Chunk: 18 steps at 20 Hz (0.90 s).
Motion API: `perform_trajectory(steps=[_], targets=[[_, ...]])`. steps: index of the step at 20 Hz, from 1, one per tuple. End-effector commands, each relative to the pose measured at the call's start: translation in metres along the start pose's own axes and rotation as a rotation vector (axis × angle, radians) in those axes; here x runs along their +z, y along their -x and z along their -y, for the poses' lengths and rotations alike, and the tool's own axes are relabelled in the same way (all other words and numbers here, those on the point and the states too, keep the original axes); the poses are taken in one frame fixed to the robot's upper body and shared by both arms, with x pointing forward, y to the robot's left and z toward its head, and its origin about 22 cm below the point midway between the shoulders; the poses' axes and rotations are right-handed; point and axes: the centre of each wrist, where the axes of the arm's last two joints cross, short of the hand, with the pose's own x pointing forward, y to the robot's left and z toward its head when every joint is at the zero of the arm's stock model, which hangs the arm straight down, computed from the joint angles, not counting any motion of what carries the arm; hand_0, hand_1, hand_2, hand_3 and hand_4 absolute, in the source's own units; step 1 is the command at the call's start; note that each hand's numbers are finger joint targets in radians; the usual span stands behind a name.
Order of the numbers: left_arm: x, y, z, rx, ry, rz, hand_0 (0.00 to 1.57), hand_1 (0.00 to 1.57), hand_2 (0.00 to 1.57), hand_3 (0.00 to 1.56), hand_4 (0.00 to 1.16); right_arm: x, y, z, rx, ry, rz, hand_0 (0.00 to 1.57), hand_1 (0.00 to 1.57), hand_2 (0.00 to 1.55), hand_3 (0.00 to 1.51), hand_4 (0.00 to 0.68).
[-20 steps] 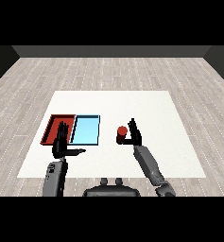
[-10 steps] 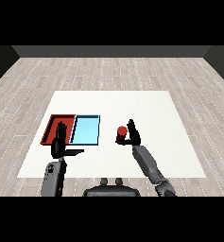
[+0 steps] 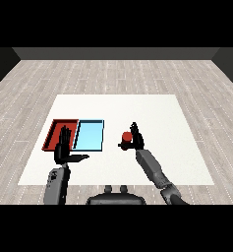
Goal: Pick the red can and put it in the red box
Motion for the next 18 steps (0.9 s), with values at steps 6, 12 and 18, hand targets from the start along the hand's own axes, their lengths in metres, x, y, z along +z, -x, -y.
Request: perform_trajectory(steps=[6, 12, 18], targets=[[-0.01, 0.005, -0.006, -0.002, 0.004, 0.002, 0.0, 0.0, 0.0, 0.0, 0.0, -0.004, 0.002, -0.011, 0.016, -0.001, -0.019, 0.0, 0.0, 0.0, 0.0, 0.0], [-0.002, 0.014, 0.009, -0.006, -0.012, 0.011, 0.0, 0.0, 0.0, 0.0, 0.0, -0.016, -0.006, -0.006, -0.001, -0.018, -0.01, 0.0, 0.0, 0.0, 0.0, 0.0], [0.003, 0.001, -0.015, -0.025, 0.0, 0.002, 0.0, 0.0, 0.0, 0.0, 0.0, -0.021, 0.007, -0.014, 0.026, 0.046, -0.03, 0.81, 0.81, 0.92, 0.8, 0.0]])
